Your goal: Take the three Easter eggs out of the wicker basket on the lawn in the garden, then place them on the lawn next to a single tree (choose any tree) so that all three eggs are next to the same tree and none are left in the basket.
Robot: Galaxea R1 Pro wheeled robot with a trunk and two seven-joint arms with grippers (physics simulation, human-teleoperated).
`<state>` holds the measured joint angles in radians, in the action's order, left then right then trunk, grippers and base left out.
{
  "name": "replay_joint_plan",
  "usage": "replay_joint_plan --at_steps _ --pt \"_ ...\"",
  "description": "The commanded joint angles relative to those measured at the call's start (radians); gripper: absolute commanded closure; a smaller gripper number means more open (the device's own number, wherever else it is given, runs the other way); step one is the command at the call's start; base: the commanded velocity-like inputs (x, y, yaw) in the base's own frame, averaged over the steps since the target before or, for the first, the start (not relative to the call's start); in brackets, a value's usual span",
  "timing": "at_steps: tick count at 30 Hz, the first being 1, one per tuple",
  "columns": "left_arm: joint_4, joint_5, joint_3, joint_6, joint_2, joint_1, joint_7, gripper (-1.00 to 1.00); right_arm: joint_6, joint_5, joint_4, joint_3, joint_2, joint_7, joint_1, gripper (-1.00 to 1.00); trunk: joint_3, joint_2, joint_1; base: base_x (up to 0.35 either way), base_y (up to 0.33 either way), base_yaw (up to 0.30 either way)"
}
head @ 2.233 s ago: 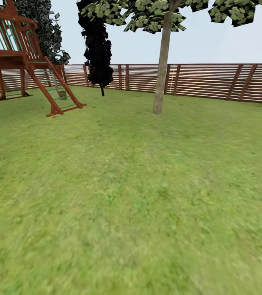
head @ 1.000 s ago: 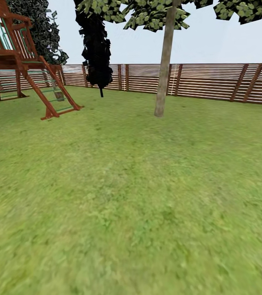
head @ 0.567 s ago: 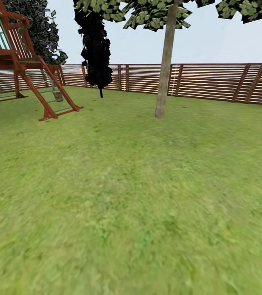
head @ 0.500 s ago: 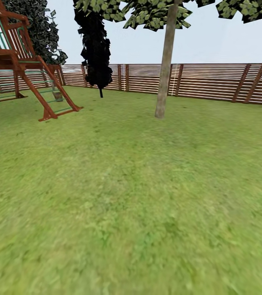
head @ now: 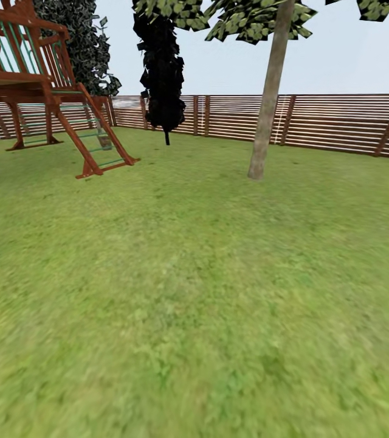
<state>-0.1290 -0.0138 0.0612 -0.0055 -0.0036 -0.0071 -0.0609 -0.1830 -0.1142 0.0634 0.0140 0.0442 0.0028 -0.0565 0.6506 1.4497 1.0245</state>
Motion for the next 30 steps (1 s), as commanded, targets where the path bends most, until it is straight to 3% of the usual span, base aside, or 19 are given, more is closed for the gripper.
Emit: replay_joint_plan --at_steps 1,11,30 --pt "0.0 -0.002 0.006 -0.001 -0.001 -0.001 0.0 -1.0 -0.003 -0.007 0.0 0.001 0.001 0.0 0.0 -1.0 0.001 0.0 0.001 0.328 0.0 0.228" --pt "0.0 -0.002 0.005 0.0 -0.001 -0.001 0.0 -1.0 -0.003 -0.007 0.0 0.001 0.002 0.0 -0.001 -1.0 0.001 0.0 0.001 0.328 0.0 0.206" --pt "0.0 -0.002 0.005 0.0 -0.001 -0.001 0.0 -1.0 -0.002 -0.007 0.001 0.001 0.005 0.0 -0.001 -1.0 0.001 0.0 0.001 0.328 0.0 0.007"
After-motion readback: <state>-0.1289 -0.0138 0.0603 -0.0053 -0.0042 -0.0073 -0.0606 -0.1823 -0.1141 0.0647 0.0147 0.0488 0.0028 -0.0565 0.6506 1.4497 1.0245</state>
